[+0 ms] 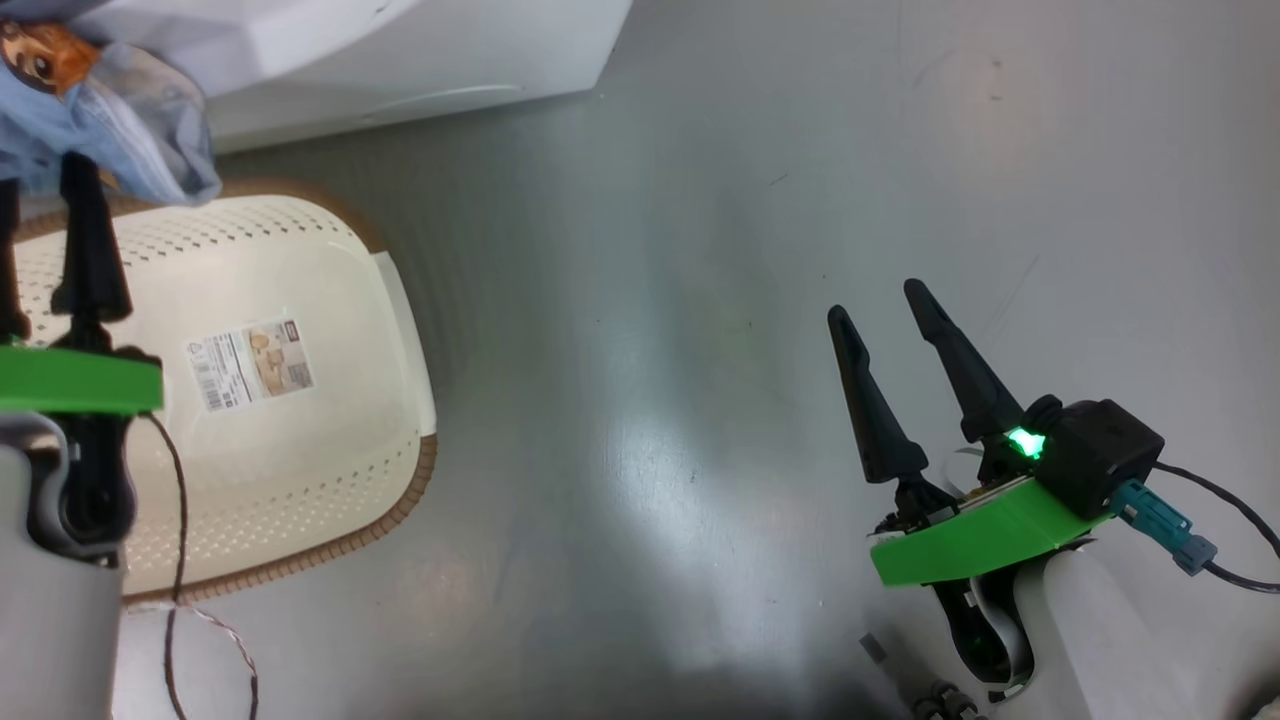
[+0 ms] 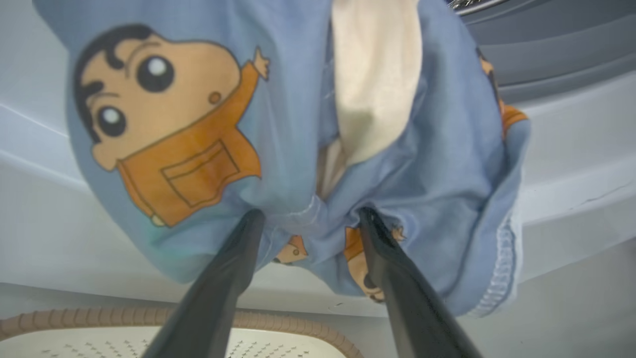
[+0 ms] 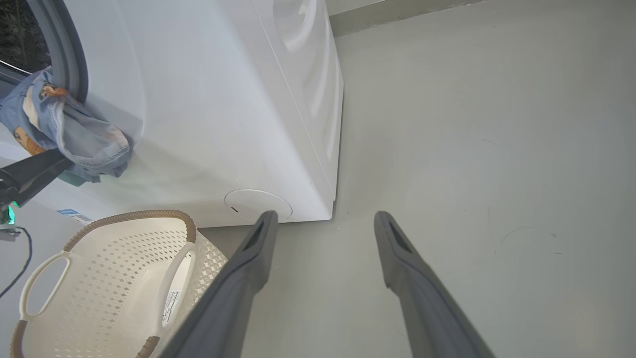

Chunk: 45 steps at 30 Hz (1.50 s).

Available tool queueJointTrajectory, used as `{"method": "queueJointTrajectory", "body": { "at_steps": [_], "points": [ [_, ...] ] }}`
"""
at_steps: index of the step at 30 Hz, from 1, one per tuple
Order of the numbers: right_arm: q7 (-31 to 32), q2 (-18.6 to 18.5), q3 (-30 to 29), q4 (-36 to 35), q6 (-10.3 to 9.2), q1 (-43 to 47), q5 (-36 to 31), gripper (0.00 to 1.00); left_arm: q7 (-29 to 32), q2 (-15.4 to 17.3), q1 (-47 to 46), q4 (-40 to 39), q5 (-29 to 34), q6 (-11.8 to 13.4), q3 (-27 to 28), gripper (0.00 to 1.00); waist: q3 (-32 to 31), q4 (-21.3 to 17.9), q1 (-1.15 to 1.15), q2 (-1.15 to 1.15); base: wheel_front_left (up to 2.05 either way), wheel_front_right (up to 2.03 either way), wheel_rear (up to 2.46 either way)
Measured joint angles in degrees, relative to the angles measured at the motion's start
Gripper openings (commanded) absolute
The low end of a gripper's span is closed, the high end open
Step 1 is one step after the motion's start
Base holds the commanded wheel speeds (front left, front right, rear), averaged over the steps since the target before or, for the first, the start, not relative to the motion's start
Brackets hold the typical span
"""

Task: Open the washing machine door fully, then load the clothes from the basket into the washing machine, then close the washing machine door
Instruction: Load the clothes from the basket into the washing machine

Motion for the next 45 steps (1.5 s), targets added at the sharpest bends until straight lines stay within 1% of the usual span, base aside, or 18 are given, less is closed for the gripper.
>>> {"method": "queueJointTrajectory", "body": {
  "at_steps": [4,7,8,9,10,11,17,22,25,30,33,35,38,43,45],
  "points": [
    [0.0,0.0,0.2,-0.1,0.0,-0.4,0.0,1.0,0.0,0.8,-1.9,0.9,-2.8,0.0,-1.5,1.0,0.8,-0.1,0.0,0.0,0.0,0.0,0.0],
    [0.0,0.0,0.2,-0.4,0.0,-1.0,0.3,1.0,0.0,2.5,-3.5,0.9,-2.5,0.0,-3.0,1.0,1.3,-0.3,0.0,0.0,0.0,0.0,0.0],
    [0.0,0.0,0.2,-0.4,0.0,-1.1,0.4,1.0,0.0,3.5,-4.0,0.6,-1.2,0.0,-3.7,0.83,1.5,-0.4,0.0,0.0,0.0,0.0,0.0],
    [0.0,0.0,0.1,-0.4,0.0,-1.1,0.5,1.0,0.0,3.8,-4.6,0.7,-1.1,0.0,-3.1,0.43,1.7,-0.4,0.0,0.0,0.0,0.0,0.0],
    [0.0,0.0,0.1,-0.4,0.0,-1.1,0.5,1.0,0.0,3.7,-5.1,1.0,-1.7,0.0,-2.3,0.23,1.8,-0.4,0.0,0.0,0.0,0.0,0.0],
    [0.0,0.0,0.1,-0.4,0.0,-1.1,0.5,1.0,0.0,3.7,-5.4,1.0,-1.8,0.0,-2.2,0.0,1.9,-0.5,0.0,0.0,0.0,0.0,0.0],
    [0.0,0.0,-0.1,-0.2,0.0,-1.2,0.5,1.0,0.0,3.2,-5.1,-0.4,0.2,0.0,-2.3,0.0,1.6,0.0,0.0,0.0,0.0,0.0,0.0],
    [0.0,0.0,-0.1,0.3,0.0,-1.2,0.5,1.0,0.0,3.1,-2.0,-3.7,3.0,0.0,-2.1,0.0,0.7,0.7,0.0,0.0,0.0,0.0,0.0],
    [0.0,0.0,-0.1,0.7,0.0,-1.2,0.5,1.0,0.0,2.7,0.1,-5.5,6.2,0.0,-0.5,0.0,-0.1,1.0,0.0,0.0,0.0,0.0,0.0],
    [0.0,0.0,0.1,1.1,0.0,-1.2,0.7,1.0,0.0,1.9,1.6,-10.4,12.1,0.0,4.3,0.0,-1.4,1.3,0.0,0.0,0.0,0.0,0.0],
    [0.0,0.0,0.3,1.3,0.0,-1.2,1.0,1.0,0.0,1.9,1.5,-12.4,14.8,0.0,5.2,0.0,-2.1,1.3,0.0,0.0,0.0,0.0,0.0],
    [0.0,0.0,0.4,1.4,0.0,-1.2,1.0,1.0,0.0,2.3,1.2,-12.7,16.2,0.0,4.9,0.0,-2.5,1.1,0.0,0.0,0.0,0.0,0.0],
    [0.0,0.0,0.6,1.4,0.0,-1.2,1.1,1.0,0.0,4.6,-1.3,-12.8,18.1,0.0,3.2,0.0,-2.6,0.6,0.0,0.0,0.0,0.0,0.0],
    [0.0,0.0,0.9,1.2,0.0,-1.2,1.5,1.0,0.3,7.2,-9.1,-9.6,18.8,0.0,0.9,0.0,-2.6,-0.3,0.0,0.0,0.0,0.0,0.0],
    [0.0,0.0,1.2,1.2,0.0,-1.2,1.5,1.0,1.2,8.1,-13.6,-6.6,18.8,0.0,-0.5,0.0,-2.3,-0.8,0.0,0.0,0.0,0.0,0.0]
  ]
}}
